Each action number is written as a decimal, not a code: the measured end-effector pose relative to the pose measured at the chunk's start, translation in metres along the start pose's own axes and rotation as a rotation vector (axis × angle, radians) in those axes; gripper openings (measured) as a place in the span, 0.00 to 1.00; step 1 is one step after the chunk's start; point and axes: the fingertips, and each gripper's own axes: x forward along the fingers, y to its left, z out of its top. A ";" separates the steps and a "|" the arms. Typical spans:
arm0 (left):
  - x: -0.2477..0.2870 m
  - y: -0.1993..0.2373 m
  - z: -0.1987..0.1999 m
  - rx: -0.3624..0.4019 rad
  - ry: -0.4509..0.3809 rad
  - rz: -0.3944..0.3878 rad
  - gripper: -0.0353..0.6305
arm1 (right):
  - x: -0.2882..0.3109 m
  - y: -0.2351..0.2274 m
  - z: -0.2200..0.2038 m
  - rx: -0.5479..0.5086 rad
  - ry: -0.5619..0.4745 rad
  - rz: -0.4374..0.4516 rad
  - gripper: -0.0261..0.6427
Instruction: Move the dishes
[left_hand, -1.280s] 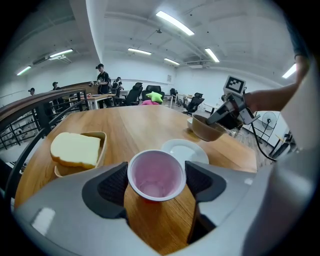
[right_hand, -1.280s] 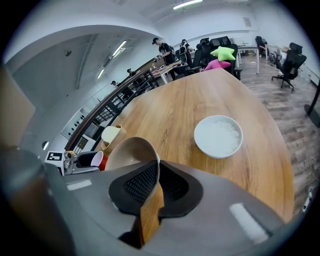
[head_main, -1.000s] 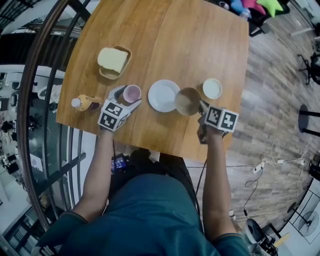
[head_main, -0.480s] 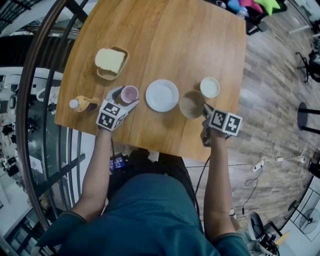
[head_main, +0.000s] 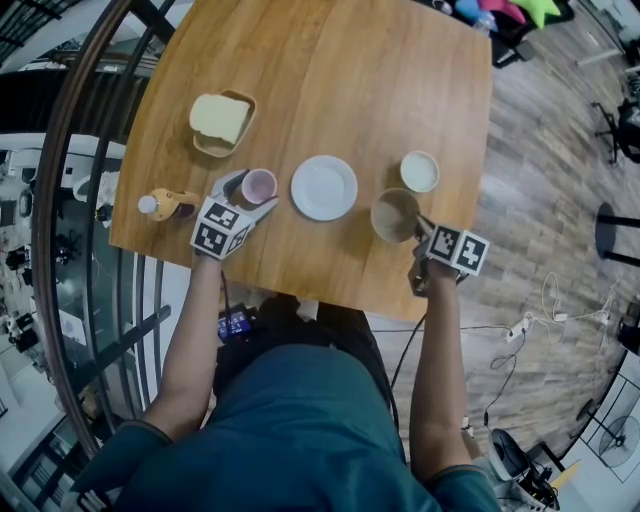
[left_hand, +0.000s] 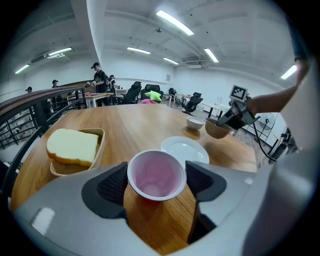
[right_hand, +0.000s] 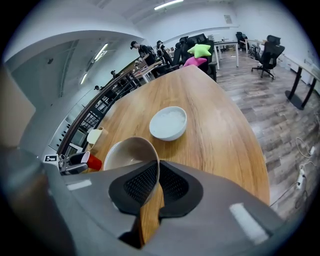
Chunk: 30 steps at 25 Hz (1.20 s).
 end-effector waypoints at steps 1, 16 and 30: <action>-0.001 0.000 0.000 0.001 -0.002 -0.002 0.59 | 0.001 -0.003 -0.002 0.005 0.003 -0.005 0.08; -0.005 0.003 0.003 0.023 -0.023 -0.016 0.61 | 0.014 -0.031 -0.026 0.061 0.039 -0.060 0.08; -0.029 0.001 0.027 0.035 -0.082 -0.004 0.61 | 0.012 -0.039 -0.032 0.093 0.039 -0.078 0.08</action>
